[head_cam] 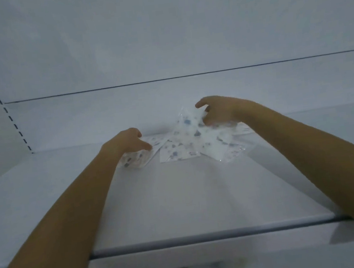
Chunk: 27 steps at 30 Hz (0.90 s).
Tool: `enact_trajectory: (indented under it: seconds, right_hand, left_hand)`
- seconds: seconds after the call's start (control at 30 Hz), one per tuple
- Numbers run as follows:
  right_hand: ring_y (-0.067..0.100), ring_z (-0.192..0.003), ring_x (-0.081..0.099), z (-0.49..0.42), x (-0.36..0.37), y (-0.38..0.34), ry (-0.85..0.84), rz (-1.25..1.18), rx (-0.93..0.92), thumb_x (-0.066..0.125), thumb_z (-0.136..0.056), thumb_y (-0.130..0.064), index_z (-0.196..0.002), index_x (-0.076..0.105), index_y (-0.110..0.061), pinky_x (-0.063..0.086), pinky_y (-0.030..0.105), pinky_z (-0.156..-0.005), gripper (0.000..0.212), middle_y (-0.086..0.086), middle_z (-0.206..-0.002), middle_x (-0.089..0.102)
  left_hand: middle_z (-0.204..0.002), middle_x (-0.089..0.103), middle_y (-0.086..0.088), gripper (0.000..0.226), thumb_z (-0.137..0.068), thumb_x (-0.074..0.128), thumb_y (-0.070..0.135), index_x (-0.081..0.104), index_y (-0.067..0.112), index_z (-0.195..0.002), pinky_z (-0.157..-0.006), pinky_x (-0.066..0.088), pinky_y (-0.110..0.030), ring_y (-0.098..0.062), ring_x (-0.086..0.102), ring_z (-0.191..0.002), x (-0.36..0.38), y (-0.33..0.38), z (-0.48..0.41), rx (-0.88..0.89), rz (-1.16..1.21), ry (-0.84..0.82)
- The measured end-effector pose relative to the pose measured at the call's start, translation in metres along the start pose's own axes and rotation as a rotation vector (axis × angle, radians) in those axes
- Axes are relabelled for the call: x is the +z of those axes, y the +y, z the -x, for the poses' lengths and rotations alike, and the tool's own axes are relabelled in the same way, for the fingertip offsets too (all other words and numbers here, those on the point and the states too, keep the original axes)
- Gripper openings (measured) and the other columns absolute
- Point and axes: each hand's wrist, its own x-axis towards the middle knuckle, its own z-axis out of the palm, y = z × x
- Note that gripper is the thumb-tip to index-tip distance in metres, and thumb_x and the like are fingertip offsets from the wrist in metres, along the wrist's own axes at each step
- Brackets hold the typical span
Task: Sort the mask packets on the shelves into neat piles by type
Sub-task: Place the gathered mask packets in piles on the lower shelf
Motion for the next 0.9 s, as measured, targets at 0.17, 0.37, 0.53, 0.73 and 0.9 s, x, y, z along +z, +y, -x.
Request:
enact_trajectory:
  seconds: [0.17,0.37,0.53,0.73,0.9]
  right_hand:
    - [0.025,-0.101,0.053,-0.022,-0.036,0.053,0.219,0.054,0.048,0.062,-0.084,-0.006,-0.127,0.049,-0.005,0.039,0.027,-0.079,0.046,0.015,-0.129,0.052]
    - [0.027,-0.129,0.041,-0.034,-0.005,0.098,-0.036,0.269,0.155,0.057,-0.089,-0.017,-0.144,0.028,-0.013,0.032,0.033,-0.105,0.063,0.011,-0.145,0.037]
    - [0.026,-0.131,0.039,-0.032,-0.016,0.112,-0.121,0.269,0.304,0.057,-0.088,-0.026,-0.146,0.025,-0.016,0.028,0.034,-0.109,0.067,0.007,-0.144,0.041]
    - [0.025,-0.098,0.052,-0.027,-0.017,0.121,-0.027,0.349,0.234,0.059,-0.084,-0.023,-0.115,0.059,-0.006,0.040,0.033,-0.085,0.036,0.013,-0.120,0.059]
    - [0.026,-0.121,0.045,-0.019,-0.021,0.114,-0.020,0.305,0.243,0.052,-0.091,-0.040,-0.127,0.052,-0.009,0.032,0.034,-0.100,0.047,0.008,-0.134,0.049]
  left_hand:
    - [-0.144,0.039,-0.007,0.067,-0.083,0.066,0.042,0.040,0.012,-0.136,-0.101,0.033,-0.031,-0.024,0.041,-0.129,0.004,-0.011,-0.002,-0.002,0.038,-0.006]
    - [-0.144,0.039,-0.006,0.072,-0.078,0.071,0.042,0.039,0.013,-0.136,-0.099,0.033,-0.030,-0.022,0.041,-0.129,0.007,-0.011,0.003,0.025,0.093,-0.022]
    - [-0.140,0.043,-0.004,0.072,-0.070,0.079,0.039,0.047,0.015,-0.130,-0.097,0.036,-0.031,-0.021,0.045,-0.125,0.007,-0.005,0.004,0.047,0.160,-0.034]
    - [-0.132,0.052,-0.007,0.062,-0.074,0.073,0.046,0.055,0.010,-0.122,-0.091,0.038,-0.028,-0.023,0.050,-0.117,0.013,0.004,0.009,0.075,0.166,0.004]
    - [-0.131,0.052,-0.007,0.070,-0.076,0.067,0.052,0.052,0.008,-0.128,-0.095,0.036,-0.028,-0.023,0.048,-0.119,0.020,0.011,0.014,0.100,0.127,0.046]
